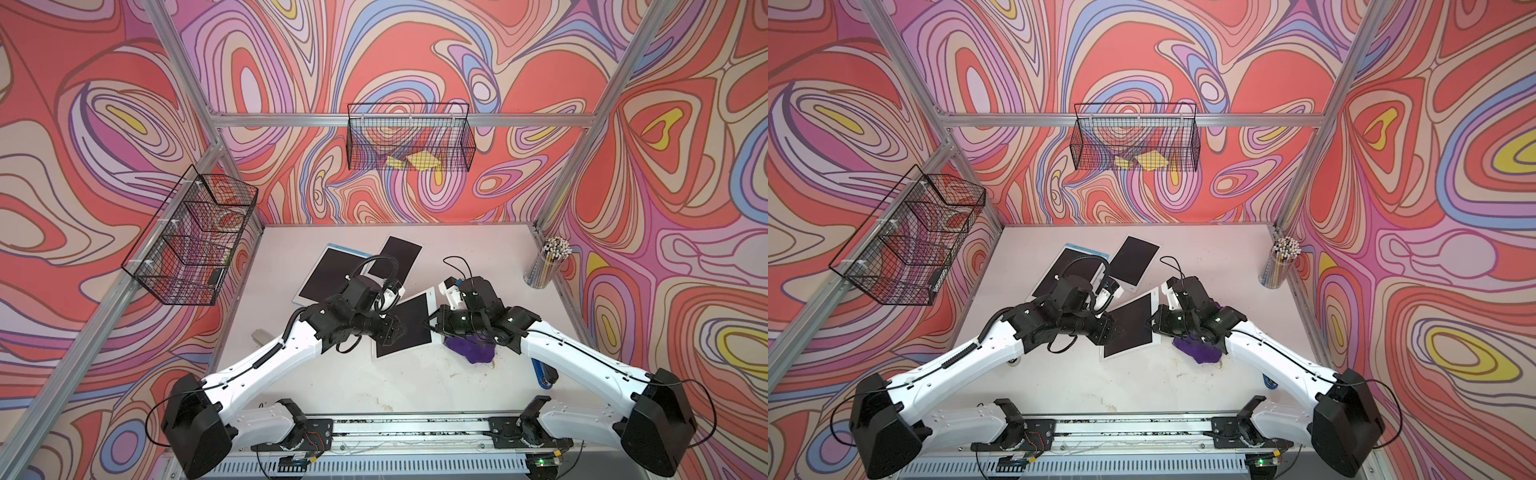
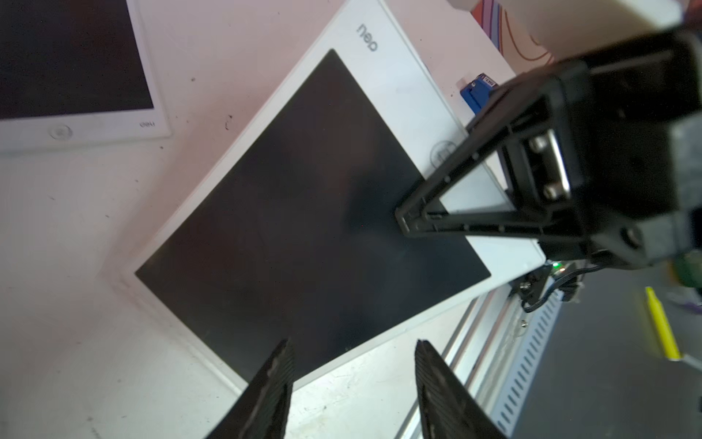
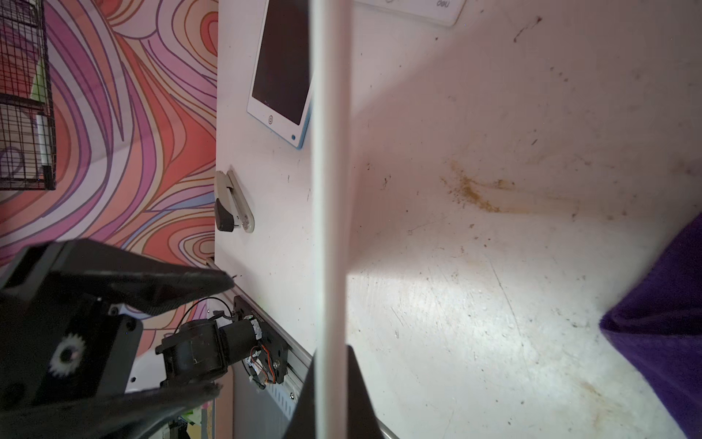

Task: Wipe the drawing tablet
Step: Pick up the drawing tablet from the center of the board.

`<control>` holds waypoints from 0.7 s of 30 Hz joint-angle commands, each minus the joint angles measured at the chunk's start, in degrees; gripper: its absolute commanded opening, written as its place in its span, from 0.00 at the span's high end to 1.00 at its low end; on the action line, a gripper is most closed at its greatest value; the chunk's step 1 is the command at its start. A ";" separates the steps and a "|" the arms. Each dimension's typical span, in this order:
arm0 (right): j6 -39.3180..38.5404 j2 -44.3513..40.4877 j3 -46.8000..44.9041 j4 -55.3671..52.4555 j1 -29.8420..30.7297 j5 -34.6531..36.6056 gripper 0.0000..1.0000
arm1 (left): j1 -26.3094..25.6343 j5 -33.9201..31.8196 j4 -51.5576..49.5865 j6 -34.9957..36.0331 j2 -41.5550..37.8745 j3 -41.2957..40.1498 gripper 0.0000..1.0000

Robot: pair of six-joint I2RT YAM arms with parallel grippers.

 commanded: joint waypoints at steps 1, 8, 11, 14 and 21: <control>-0.01 0.38 2.22 -2.77 -2.56 -2.97 1.00 | -4.55 -13.11 -0.68 8.96 -3.12 -2.38 0.47; 2.32 0.89 7.37 -6.23 -7.06 -9.96 1.00 | -18.52 -31.28 -4.24 20.59 0.79 1.24 0.44; 4.82 1.21 7.67 -5.10 -7.45 -12.54 1.00 | -20.62 -35.56 -2.24 23.98 2.25 1.09 0.44; 6.33 1.30 7.68 -4.01 -7.77 -14.35 1.00 | -21.05 -38.68 -0.35 25.54 3.08 0.94 0.45; 10.73 1.24 6.30 0.05 -8.11 -17.61 1.00 | -22.07 -43.36 1.35 27.80 5.68 2.27 0.44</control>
